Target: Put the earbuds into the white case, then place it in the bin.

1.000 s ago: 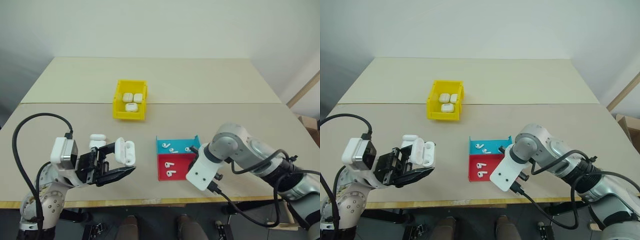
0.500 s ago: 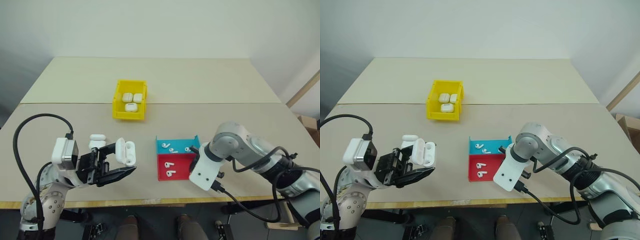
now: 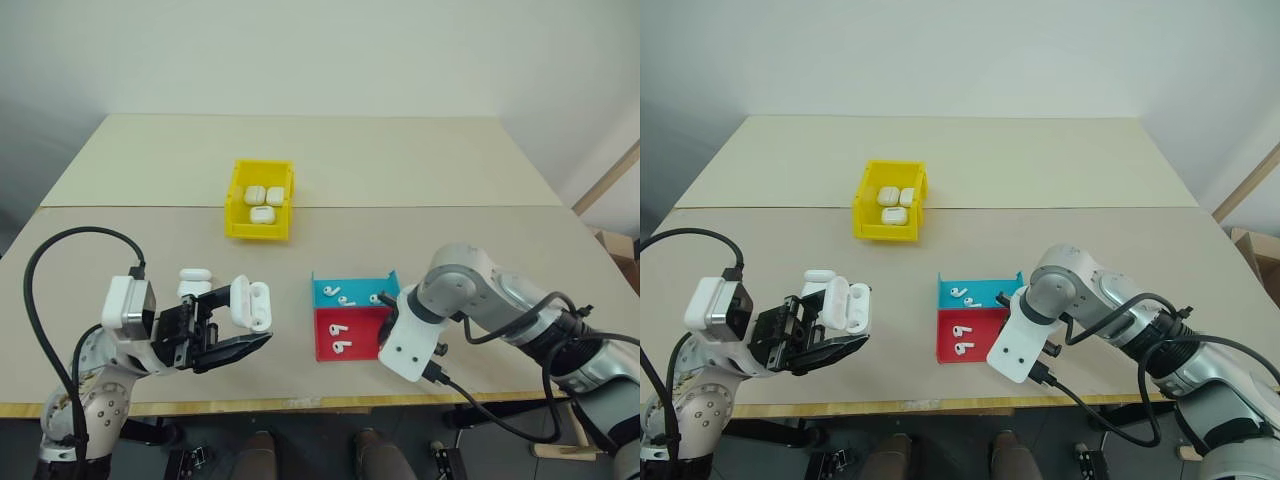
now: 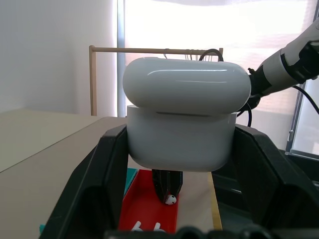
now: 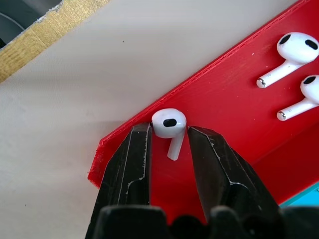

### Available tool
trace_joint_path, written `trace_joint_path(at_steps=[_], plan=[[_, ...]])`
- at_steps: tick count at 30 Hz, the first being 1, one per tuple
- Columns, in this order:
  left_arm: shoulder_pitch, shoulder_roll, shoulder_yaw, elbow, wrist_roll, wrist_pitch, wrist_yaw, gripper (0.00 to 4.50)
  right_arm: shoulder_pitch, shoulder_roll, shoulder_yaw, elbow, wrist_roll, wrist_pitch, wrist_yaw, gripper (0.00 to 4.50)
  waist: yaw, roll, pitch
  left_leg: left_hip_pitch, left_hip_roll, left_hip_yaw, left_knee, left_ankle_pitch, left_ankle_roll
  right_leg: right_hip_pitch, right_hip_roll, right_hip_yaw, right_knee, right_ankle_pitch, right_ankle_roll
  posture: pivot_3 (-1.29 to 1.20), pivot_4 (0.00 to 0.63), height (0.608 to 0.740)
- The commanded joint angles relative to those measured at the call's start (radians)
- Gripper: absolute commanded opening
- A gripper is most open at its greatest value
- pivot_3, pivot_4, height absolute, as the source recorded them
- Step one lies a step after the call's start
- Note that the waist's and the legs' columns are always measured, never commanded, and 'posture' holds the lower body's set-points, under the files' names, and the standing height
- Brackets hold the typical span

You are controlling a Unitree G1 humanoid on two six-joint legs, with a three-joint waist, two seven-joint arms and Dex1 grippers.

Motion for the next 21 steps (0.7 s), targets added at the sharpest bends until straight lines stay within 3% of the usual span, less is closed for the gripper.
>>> trace_joint_path(at_steps=[1,21], plan=[[-0.002,0.001,0.003,-0.029,-0.002,-0.020,0.001,2.80,-0.012,-0.008,-0.005,-0.036,0.012,0.025,0.053,1.50,0.000,0.000,0.000,0.000,0.000,0.000,0.000,0.000,0.000,0.000,0.000,0.000,0.000,0.000,0.000,0.00,0.150,0.740],[0.009,-0.003,0.002,-0.034,0.007,-0.028,0.013,2.80,-0.025,-0.011,0.018,-0.029,0.026,0.034,0.053,1.50,0.000,0.000,0.000,0.000,0.000,0.000,0.000,0.000,0.000,0.000,0.000,0.000,0.000,0.000,0.000,0.00,0.150,0.740]])
